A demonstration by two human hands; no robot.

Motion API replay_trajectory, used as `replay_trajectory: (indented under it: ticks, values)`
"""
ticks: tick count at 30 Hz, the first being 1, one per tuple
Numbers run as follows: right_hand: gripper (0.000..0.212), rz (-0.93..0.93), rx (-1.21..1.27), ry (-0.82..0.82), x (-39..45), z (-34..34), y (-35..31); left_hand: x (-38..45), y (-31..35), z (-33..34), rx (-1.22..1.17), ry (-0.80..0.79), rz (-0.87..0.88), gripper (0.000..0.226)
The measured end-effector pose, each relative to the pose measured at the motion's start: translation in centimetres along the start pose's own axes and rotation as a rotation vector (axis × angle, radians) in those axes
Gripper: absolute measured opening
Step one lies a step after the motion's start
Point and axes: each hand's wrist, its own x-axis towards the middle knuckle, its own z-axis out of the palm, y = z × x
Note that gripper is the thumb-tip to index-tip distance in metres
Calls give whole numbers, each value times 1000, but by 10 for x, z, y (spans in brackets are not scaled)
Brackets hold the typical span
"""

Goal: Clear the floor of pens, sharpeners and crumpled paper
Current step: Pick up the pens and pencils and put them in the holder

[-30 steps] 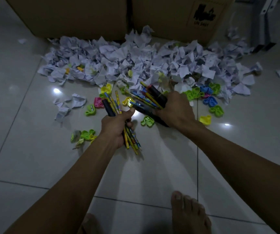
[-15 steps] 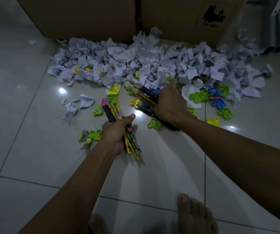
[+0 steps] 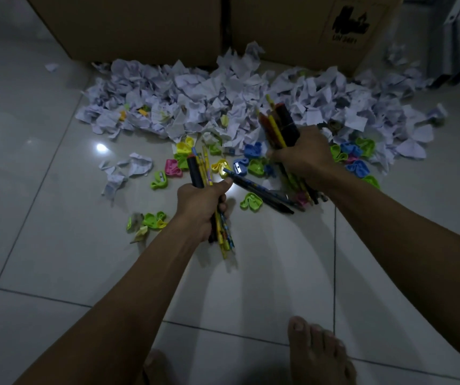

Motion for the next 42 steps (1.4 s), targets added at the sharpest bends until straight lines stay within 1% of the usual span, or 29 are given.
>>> replay_trajectory:
  ticks: [3, 6, 7, 10, 12, 14, 15, 18, 19, 22, 24, 27, 29, 31, 35, 39, 42]
  values:
    - [36, 76, 277, -14, -2, -16, 5, 8, 5, 16, 40, 48, -53, 30]
    - [19, 185, 480, -58, -3, -31, 13, 18, 8, 32, 60, 91, -113, 33]
    - [19, 238, 528, -73, -3, -35, 17, 20, 8, 37, 61, 111, -121, 35]
    - [29, 348, 663, -101, -6, -44, 28, 27, 6, 48, 64, 210, -96, 41]
    - [21, 370, 725, -114, -10, -49, 33, 29, 5, 53, 78, 242, -94, 46]
    - [11, 386, 783, -131, -13, -54, 36, 29, 4, 56, 95, 250, -105, 43]
    - [10, 389, 809, -137, -14, -56, 38, 28, 5, 58, 101, 266, -104, 41]
    - [13, 407, 895, -159, -16, -62, 43, 31, 4, 59, 104, 310, -102, 55]
    - [13, 417, 937, -162, -17, -63, 44, 33, 2, 59, 94, 324, -93, 56]
    - [13, 425, 1054, -157, -21, -65, 46, 34, 0, 59, 49, 345, -73, 43]
    - [16, 435, 1108, -172, -23, -64, 48, 34, -1, 57, 5, 319, -74, 40]
    - [18, 472, 1205, -178, -26, -61, 49, 30, 1, 50, -8, 248, -85, 20]
    - [20, 485, 1239, -183, -27, -60, 50, 26, 5, 42, -13, 163, -97, 12]
    - [21, 486, 1233, -185, -27, -59, 51, 21, 8, 34, -35, 80, -82, 12]
    - [18, 456, 1219, -214, -26, -58, 50, 12, 18, 16, -68, -39, -42, 22]
    - [15, 442, 1228, -261, -28, -55, 45, 9, 26, 5, -84, -75, 7, 19]
    - [13, 449, 1263, -268, -32, -48, 41, 2, 33, 5, -184, -69, 34, 13]
